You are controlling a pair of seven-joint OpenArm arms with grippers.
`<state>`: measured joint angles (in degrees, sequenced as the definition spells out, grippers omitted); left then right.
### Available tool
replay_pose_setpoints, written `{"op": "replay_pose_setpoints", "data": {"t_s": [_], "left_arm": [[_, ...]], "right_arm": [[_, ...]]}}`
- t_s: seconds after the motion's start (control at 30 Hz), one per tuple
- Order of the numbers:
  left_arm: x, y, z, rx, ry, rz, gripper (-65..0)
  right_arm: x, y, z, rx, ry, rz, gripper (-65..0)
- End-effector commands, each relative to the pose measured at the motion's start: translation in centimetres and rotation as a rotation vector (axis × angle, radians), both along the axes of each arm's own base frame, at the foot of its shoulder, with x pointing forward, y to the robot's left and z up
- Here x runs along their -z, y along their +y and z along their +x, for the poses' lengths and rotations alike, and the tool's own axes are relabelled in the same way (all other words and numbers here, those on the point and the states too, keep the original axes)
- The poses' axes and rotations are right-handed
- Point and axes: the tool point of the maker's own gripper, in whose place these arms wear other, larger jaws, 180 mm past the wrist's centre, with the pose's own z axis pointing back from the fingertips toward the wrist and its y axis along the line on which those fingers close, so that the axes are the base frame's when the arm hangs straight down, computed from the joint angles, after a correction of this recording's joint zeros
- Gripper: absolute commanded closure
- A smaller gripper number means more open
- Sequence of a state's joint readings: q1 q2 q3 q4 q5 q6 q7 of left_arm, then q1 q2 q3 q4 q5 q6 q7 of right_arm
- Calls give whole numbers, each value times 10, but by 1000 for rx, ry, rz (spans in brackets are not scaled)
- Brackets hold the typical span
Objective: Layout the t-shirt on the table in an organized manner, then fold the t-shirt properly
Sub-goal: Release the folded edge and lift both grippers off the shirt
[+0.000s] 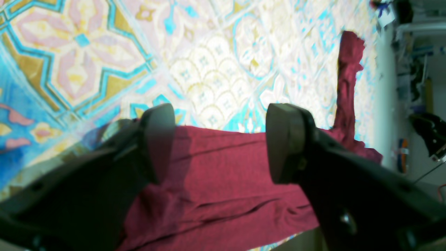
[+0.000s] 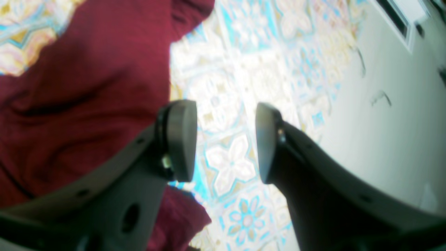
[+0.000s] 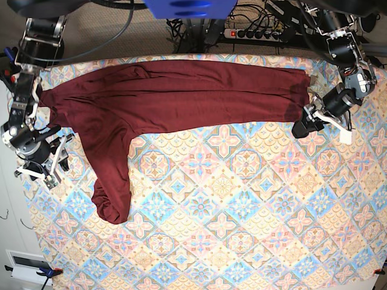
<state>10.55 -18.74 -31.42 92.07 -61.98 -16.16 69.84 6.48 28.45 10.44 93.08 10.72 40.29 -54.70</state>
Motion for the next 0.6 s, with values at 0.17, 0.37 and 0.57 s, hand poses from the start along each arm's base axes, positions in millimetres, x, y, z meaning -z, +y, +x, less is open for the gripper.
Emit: {"op": "replay_pose_setpoints", "data": {"t_s": [0.17, 0.37, 0.57], "left_arm": [[-25, -8, 16, -8, -102, -68, -406], [-35, -6, 23, -21, -136, -87, -406], [-41, -6, 30, -20, -156, -87, -406]], "right_arm": [[10, -21, 18, 62, 32, 46, -259], [18, -32, 29, 109, 58, 95, -259], [36, -13, 33, 99, 58, 177, -263]]}}
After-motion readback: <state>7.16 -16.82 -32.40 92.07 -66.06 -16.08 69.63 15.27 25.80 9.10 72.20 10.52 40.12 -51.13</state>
